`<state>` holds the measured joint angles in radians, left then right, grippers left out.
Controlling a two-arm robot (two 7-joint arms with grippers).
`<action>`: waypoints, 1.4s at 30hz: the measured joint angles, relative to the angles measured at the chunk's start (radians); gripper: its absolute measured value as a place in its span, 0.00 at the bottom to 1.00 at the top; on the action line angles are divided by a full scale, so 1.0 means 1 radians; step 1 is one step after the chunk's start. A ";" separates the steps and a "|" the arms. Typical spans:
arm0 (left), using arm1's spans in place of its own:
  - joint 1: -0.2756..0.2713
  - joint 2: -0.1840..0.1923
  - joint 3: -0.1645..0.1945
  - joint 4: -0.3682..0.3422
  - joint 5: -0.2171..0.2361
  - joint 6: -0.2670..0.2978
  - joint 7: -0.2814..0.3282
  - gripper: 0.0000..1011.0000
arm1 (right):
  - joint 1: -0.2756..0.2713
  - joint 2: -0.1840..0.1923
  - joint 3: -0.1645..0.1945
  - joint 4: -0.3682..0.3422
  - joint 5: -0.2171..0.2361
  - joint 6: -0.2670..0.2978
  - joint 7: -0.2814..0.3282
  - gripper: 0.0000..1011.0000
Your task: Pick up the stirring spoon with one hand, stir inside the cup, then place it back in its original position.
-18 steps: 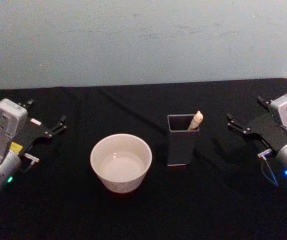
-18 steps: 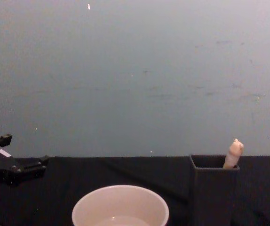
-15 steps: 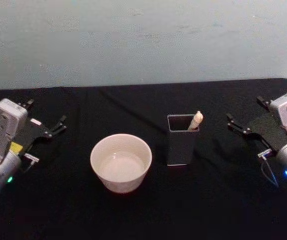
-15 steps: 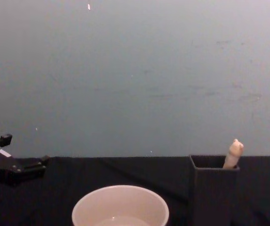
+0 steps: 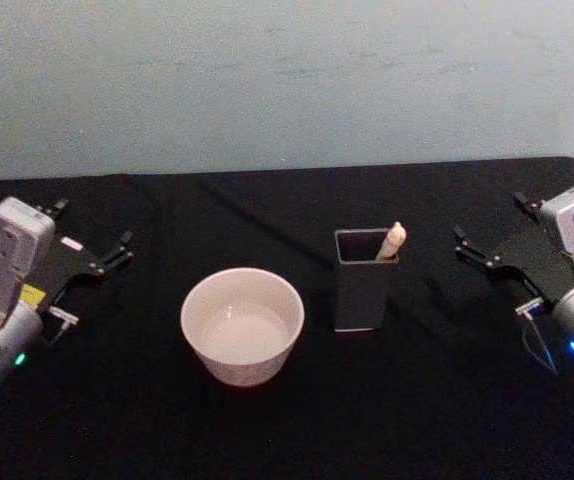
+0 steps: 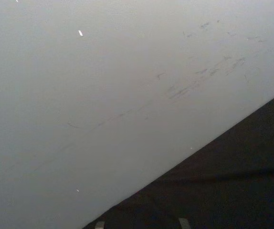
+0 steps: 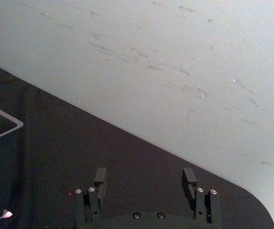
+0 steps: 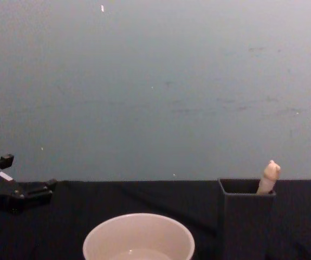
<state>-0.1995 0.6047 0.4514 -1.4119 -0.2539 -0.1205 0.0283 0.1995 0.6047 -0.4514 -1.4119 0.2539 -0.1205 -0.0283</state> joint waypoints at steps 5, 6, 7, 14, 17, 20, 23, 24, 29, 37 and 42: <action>0.000 0.000 0.000 0.000 0.000 0.000 0.000 0.99 | 0.000 0.000 0.000 0.000 0.000 0.000 0.000 0.99; 0.000 0.000 0.000 0.000 0.000 0.000 0.000 0.99 | 0.000 0.000 0.000 0.000 0.000 0.000 0.000 0.99; 0.000 0.000 0.000 0.000 0.000 0.000 0.000 0.99 | 0.000 0.000 0.000 0.000 0.000 0.000 0.000 0.99; 0.000 0.000 0.000 0.000 0.000 0.000 0.000 0.99 | 0.000 0.000 0.000 0.000 0.000 0.000 0.000 0.99; 0.000 0.000 0.000 0.000 0.000 0.000 0.000 0.99 | 0.000 0.000 0.000 0.000 0.000 0.000 0.000 0.99; 0.000 0.000 0.000 0.000 0.000 0.000 0.000 0.99 | 0.000 0.000 0.000 0.000 0.000 0.000 0.000 0.99; 0.000 0.000 0.000 0.000 0.000 0.000 0.000 0.99 | 0.000 0.000 0.000 0.000 0.000 0.000 0.000 0.99; 0.000 0.000 0.000 0.000 0.000 0.000 0.000 0.99 | 0.000 0.000 0.000 0.000 0.000 0.000 0.000 0.99; 0.000 0.000 0.000 0.000 0.000 0.000 0.000 0.99 | 0.000 0.000 0.000 0.000 0.000 0.000 0.000 0.99; 0.000 0.000 0.000 0.000 0.000 0.000 0.000 0.99 | 0.000 0.000 0.001 0.000 0.000 0.000 0.001 0.99; 0.000 0.000 0.000 0.000 0.000 0.000 0.000 0.99 | -0.013 -0.003 0.016 -0.016 0.015 -0.008 0.034 0.99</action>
<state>-0.1995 0.6047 0.4514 -1.4120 -0.2539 -0.1205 0.0283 0.1864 0.6017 -0.4349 -1.4274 0.2691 -0.1282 0.0057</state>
